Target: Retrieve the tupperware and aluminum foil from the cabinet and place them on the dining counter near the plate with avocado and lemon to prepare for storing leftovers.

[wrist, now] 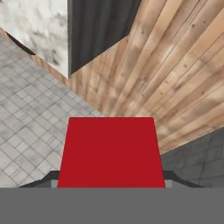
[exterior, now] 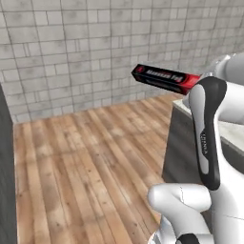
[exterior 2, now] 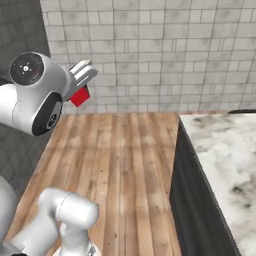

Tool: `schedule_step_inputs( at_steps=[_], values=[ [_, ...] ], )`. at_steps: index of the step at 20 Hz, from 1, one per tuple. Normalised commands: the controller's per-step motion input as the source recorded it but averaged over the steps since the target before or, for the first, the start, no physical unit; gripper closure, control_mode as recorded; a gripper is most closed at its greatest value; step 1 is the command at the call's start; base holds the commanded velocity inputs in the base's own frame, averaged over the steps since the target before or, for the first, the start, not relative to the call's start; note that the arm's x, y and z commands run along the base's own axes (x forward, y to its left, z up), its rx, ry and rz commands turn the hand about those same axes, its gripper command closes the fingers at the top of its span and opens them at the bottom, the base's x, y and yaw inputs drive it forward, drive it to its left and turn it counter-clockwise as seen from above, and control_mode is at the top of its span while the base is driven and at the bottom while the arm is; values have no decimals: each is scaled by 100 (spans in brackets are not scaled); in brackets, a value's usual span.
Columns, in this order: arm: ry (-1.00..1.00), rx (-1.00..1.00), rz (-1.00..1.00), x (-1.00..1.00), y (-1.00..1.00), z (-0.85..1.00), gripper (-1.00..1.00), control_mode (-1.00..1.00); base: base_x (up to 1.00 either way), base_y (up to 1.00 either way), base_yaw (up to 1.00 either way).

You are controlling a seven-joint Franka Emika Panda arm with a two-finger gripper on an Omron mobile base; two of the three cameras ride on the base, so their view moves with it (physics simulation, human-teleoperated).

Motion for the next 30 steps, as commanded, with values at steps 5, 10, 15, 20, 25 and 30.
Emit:
schedule_step_inputs(
  at_steps=[5, 10, 15, 20, 25, 30],
  values=[
    [0, 0, 0, 0, 0, 0, 100, 100, 100, 100, -36],
    [0, 0, 0, 0, 0, 0, 100, 100, 100, 100, -30],
    [0, 0, 0, 0, 0, 0, 100, 100, 100, 86, -27],
    [0, 0, 0, 0, 0, 0, 100, 100, 100, 23, -7],
    [0, 0, 0, 0, 0, 0, 100, 100, 100, -4, -5],
    [0, 0, 0, 0, 0, 0, 100, 100, 100, -20, -33]
  ],
)
